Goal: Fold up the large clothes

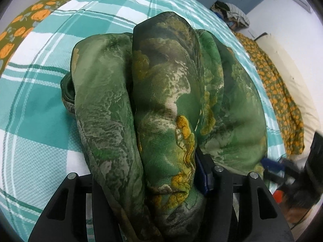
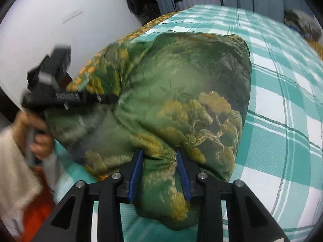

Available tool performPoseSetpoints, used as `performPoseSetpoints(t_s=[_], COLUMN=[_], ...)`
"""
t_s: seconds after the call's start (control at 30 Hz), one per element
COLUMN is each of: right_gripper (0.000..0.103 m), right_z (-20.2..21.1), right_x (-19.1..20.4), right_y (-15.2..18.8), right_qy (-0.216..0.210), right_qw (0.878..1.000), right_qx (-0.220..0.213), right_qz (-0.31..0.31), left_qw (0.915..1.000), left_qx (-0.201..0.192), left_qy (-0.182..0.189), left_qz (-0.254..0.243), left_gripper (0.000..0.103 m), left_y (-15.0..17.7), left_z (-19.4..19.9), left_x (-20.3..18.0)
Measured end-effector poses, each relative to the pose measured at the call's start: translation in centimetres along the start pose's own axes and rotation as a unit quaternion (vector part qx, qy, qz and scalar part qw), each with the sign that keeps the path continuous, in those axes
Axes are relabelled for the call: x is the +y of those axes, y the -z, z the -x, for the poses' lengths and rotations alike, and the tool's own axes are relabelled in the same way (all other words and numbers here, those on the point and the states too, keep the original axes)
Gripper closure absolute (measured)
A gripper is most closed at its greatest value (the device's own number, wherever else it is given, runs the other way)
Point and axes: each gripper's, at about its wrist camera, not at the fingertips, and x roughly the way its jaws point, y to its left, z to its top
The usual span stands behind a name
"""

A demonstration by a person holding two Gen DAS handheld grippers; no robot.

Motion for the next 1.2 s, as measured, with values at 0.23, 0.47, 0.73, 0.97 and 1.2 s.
performPoseSetpoints(t_s=[0.23, 0.47, 0.73, 0.97, 1.2], right_gripper=[0.067, 0.067, 0.064, 0.065, 0.067], right_z=[-2.1, -11.8, -10.5, -14.1, -19.9], right_x=[-0.1, -1.0, 1.1, 6.8, 8.5], right_y=[-8.9, -11.0, -12.0, -13.7, -14.0], right_qy=[-0.011, 0.032, 0.044, -0.065, 0.016], right_qw=[0.998, 0.999, 0.999, 0.996, 0.988], right_qx=[-0.055, -0.012, -0.017, 0.022, 0.109], right_qz=[-0.030, -0.003, 0.020, 0.060, 0.111], left_qw=[0.9998, 0.9985, 0.9954, 0.9948, 0.9884], left_qx=[-0.008, -0.016, -0.031, -0.037, -0.046], left_qy=[0.017, 0.046, 0.082, 0.083, 0.108], left_qz=[0.008, 0.023, 0.039, 0.047, 0.097], left_gripper=[0.046, 0.046, 0.046, 0.047, 0.050], left_y=[0.4, 1.2, 2.2, 2.8, 3.5], left_z=[-0.3, -0.4, 0.3, 0.9, 1.2], left_x=[0.3, 2.9, 5.1, 5.9, 8.1])
